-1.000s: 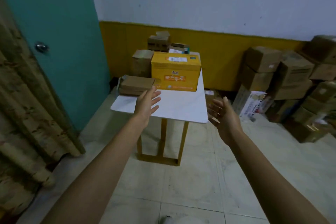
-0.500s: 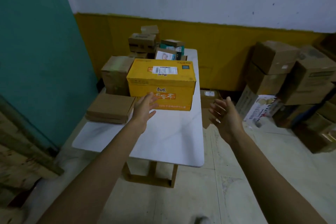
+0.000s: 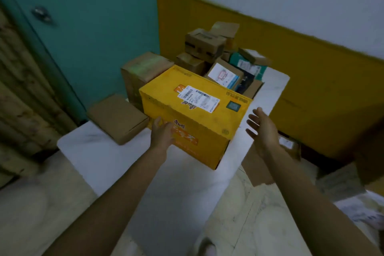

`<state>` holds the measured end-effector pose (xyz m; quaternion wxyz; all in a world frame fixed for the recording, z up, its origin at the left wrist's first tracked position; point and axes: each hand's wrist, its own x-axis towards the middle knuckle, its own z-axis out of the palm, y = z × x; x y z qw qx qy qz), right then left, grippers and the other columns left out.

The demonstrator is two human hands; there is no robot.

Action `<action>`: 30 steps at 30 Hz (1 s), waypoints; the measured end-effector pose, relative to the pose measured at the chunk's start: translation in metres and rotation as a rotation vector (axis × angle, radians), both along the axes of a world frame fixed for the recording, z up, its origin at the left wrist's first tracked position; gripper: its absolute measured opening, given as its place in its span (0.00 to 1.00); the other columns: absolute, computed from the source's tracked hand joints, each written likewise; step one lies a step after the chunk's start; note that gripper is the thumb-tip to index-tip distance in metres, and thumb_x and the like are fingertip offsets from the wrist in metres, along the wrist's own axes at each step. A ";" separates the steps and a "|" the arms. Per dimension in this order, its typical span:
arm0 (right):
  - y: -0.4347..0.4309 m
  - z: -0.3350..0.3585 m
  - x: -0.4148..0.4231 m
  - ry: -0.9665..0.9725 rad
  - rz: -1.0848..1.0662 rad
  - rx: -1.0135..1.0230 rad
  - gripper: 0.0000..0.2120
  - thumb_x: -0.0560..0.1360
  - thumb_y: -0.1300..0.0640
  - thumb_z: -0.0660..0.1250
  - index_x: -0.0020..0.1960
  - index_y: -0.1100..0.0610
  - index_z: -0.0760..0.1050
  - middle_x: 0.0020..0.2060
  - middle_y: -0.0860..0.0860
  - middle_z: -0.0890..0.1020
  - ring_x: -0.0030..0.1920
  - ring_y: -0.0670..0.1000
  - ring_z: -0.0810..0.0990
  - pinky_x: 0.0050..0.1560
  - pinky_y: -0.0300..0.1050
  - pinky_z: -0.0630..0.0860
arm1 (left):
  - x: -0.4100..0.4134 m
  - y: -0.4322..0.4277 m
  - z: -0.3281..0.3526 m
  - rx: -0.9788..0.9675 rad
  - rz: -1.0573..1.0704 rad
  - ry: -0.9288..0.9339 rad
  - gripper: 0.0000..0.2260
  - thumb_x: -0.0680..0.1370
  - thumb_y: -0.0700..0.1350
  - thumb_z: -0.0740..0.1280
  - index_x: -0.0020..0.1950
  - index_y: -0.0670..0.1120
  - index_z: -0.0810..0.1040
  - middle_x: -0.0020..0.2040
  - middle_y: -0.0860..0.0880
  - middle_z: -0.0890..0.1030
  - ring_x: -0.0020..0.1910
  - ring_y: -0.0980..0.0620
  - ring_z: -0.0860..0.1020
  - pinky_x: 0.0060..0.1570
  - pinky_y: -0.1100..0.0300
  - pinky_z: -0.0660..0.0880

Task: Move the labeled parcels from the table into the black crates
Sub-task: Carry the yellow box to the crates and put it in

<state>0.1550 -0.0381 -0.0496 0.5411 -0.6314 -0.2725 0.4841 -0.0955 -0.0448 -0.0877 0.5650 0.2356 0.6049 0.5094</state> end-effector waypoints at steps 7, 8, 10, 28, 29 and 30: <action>0.076 -0.027 0.029 0.020 0.090 -0.145 0.29 0.79 0.41 0.61 0.77 0.47 0.57 0.76 0.51 0.62 0.73 0.56 0.62 0.65 0.61 0.66 | -0.012 0.060 -0.005 0.072 0.152 0.169 0.21 0.78 0.48 0.66 0.71 0.50 0.68 0.64 0.47 0.77 0.60 0.46 0.77 0.60 0.46 0.75; 0.083 -0.031 0.030 0.049 0.101 -0.173 0.31 0.78 0.40 0.61 0.77 0.45 0.56 0.76 0.51 0.60 0.74 0.57 0.60 0.66 0.64 0.65 | -0.016 0.070 -0.006 0.052 0.170 0.161 0.21 0.78 0.49 0.66 0.71 0.50 0.68 0.64 0.46 0.77 0.61 0.45 0.76 0.61 0.45 0.74; 0.094 -0.038 0.032 0.129 0.108 -0.211 0.34 0.76 0.36 0.62 0.77 0.45 0.56 0.77 0.51 0.57 0.76 0.59 0.56 0.67 0.70 0.60 | -0.024 0.088 -0.010 -0.006 0.199 0.119 0.25 0.78 0.53 0.65 0.73 0.50 0.65 0.68 0.46 0.74 0.63 0.44 0.74 0.64 0.44 0.71; 0.045 0.020 0.113 0.299 0.011 -0.055 0.22 0.81 0.40 0.51 0.54 0.54 0.77 0.39 0.57 0.85 0.36 0.58 0.84 0.32 0.49 0.80 | 0.042 0.098 0.067 0.464 0.110 0.570 0.27 0.79 0.60 0.58 0.75 0.49 0.63 0.72 0.46 0.68 0.71 0.43 0.64 0.68 0.41 0.63; 0.043 0.030 0.121 0.255 0.095 -0.074 0.23 0.81 0.40 0.51 0.53 0.55 0.77 0.38 0.57 0.86 0.35 0.57 0.85 0.28 0.49 0.80 | 0.044 0.097 0.079 0.483 0.121 0.617 0.28 0.78 0.61 0.58 0.74 0.48 0.64 0.71 0.46 0.69 0.71 0.43 0.64 0.68 0.41 0.63; 0.039 0.039 0.126 0.195 0.188 -0.101 0.23 0.79 0.39 0.54 0.54 0.55 0.78 0.41 0.58 0.86 0.37 0.58 0.85 0.29 0.50 0.80 | 0.044 0.096 0.090 0.497 0.123 0.653 0.30 0.77 0.63 0.57 0.74 0.49 0.64 0.71 0.47 0.69 0.71 0.43 0.64 0.68 0.41 0.63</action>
